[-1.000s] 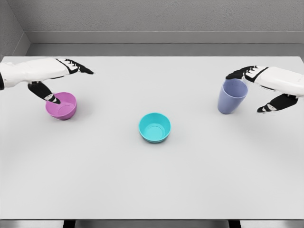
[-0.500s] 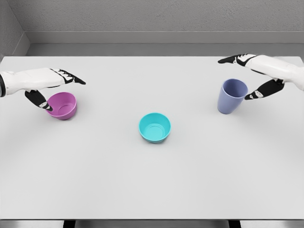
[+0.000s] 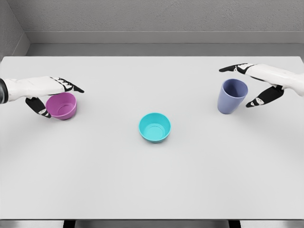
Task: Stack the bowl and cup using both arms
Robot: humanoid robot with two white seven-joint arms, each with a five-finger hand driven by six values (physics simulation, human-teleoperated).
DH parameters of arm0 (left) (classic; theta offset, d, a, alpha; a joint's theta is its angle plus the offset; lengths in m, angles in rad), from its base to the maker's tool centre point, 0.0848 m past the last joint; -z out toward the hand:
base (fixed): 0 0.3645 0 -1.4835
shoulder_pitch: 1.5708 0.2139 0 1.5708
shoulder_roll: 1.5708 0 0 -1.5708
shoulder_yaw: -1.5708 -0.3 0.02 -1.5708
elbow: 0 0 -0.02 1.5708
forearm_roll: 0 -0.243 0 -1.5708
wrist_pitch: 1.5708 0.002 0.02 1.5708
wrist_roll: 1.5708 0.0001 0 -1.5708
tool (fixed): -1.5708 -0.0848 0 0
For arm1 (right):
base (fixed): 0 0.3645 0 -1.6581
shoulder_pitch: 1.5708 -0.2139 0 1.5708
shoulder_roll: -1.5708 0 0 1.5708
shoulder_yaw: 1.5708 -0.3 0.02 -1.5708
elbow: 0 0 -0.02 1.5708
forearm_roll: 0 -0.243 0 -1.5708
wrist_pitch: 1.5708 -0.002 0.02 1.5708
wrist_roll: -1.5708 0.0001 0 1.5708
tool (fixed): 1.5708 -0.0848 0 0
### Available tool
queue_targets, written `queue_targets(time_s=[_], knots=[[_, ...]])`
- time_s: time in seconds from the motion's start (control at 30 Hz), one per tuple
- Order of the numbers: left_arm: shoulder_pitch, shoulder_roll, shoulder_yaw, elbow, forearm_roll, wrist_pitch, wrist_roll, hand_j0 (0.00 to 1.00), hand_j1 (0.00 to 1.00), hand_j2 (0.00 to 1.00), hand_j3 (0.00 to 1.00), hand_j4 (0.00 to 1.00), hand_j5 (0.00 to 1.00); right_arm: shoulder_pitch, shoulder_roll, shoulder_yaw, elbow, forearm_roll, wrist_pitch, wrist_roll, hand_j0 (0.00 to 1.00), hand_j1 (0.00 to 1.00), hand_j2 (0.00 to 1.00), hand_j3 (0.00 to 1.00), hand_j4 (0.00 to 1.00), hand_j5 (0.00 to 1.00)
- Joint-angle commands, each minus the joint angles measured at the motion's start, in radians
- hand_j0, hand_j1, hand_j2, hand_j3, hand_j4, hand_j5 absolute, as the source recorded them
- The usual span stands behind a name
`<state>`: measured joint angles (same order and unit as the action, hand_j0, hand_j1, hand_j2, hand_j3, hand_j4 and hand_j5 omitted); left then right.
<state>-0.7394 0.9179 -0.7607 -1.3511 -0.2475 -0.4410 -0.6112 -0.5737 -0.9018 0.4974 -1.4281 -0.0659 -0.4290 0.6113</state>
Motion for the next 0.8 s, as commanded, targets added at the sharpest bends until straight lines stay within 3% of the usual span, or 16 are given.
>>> queue_targets(time_s=[0.0, 0.27, 0.4, 0.77], knots=[[0.0, -0.004, 0.0, 0.018, -0.006, 0.002, 0.0, 1.0, 1.0, 1.0, 1.0, 1.0, 1.0, 0.0, 0.003, 0.003, 0.0, -0.018, 0.033, 0.0, 1.0, 1.0, 1.0, 1.0, 1.0, 1.0], [0.0, -0.044, 0.0, 0.039, -0.046, 0.002, 0.0, 1.0, 1.0, 1.0, 1.0, 1.0, 1.0, -0.011, 0.017, 0.024, 0.014, -0.018, 0.036, 0.0, 1.0, 1.0, 1.0, 1.0, 1.0, 1.0], [0.002, -0.045, 0.0, 0.04, -0.047, 0.004, 0.0, 1.0, 1.0, 1.0, 1.0, 1.0, 1.0, -0.064, 0.032, 0.089, 0.061, -0.028, 0.035, 0.0, 1.0, 1.0, 1.0, 1.0, 1.0, 1.0], [0.002, -0.045, 0.0, 0.038, -0.046, 0.004, 0.0, 1.0, 1.0, 1.0, 1.0, 1.0, 1.0, -0.081, 0.004, 0.122, 0.066, -0.048, 0.041, 0.0, 1.0, 1.0, 1.0, 1.0, 1.0, 1.0]])
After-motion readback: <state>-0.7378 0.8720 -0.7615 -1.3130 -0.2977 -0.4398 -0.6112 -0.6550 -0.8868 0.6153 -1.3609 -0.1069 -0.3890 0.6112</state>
